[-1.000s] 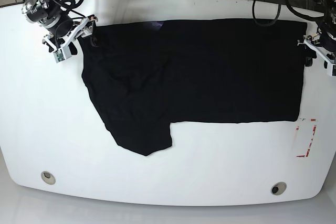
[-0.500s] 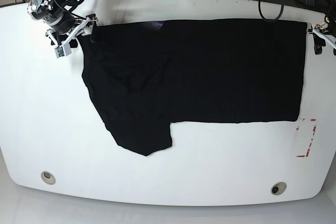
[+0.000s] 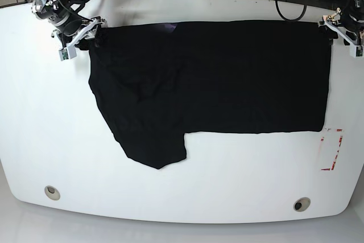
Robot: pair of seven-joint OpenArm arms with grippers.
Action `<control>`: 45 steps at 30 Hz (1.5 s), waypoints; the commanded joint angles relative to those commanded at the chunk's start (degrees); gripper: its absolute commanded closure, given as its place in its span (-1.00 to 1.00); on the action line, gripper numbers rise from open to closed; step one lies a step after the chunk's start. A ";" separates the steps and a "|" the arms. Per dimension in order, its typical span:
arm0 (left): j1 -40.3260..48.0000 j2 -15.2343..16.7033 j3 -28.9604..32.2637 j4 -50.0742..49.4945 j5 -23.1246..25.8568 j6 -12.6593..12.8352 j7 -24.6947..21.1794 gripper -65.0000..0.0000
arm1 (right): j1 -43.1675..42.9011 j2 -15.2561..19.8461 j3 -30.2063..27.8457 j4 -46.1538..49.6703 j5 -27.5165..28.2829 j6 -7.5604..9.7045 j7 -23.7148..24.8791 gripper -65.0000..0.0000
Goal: Layout the t-shirt on the table in an organized manner, then fold the t-shirt properly
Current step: 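Drag the shirt edge with both grippers away from the hem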
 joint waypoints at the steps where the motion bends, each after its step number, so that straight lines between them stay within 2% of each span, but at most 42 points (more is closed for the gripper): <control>1: 0.00 -0.35 0.00 -0.62 0.00 0.00 0.00 -0.14 | 0.00 0.09 0.00 0.00 0.00 0.00 0.00 0.23; 4: 0.00 -0.97 1.05 -2.73 0.00 0.00 0.00 -0.12 | 0.00 0.09 0.00 0.00 0.00 0.00 0.00 0.36; 6: 0.00 -1.14 2.55 -3.69 0.00 0.00 0.00 0.01 | -0.09 0.09 0.00 0.00 0.00 0.00 0.00 0.49; 9: 0.00 -1.93 4.66 -4.66 0.00 0.00 0.00 0.38 | -0.09 0.09 0.09 0.00 0.00 0.00 0.09 0.77; 11: 0.00 -2.29 6.07 -4.66 0.00 0.00 0.00 0.80 | -0.09 0.18 0.18 0.00 0.00 0.00 0.09 0.99; 13: 0.00 -2.11 6.42 -4.22 0.00 0.00 0.00 0.96 | -0.18 0.18 0.35 0.18 0.00 0.00 0.09 1.00; 20: 1.49 -1.85 6.86 -1.32 0.00 0.00 0.09 0.94 | -2.02 0.26 0.88 0.35 0.18 0.00 0.09 1.00; 25: 4.31 -0.79 7.74 4.13 0.00 0.00 0.18 0.94 | -4.57 1.23 5.45 1.41 0.53 0.00 0.00 1.00; 32: 9.67 -0.26 10.11 10.46 0.00 0.00 0.18 0.94 | -9.32 1.49 7.47 5.80 0.09 0.00 -0.09 0.99; 45: 12.04 -0.70 10.55 10.99 -0.09 0.00 0.18 0.93 | -13.19 2.02 7.82 6.86 0.53 0.00 -0.09 0.98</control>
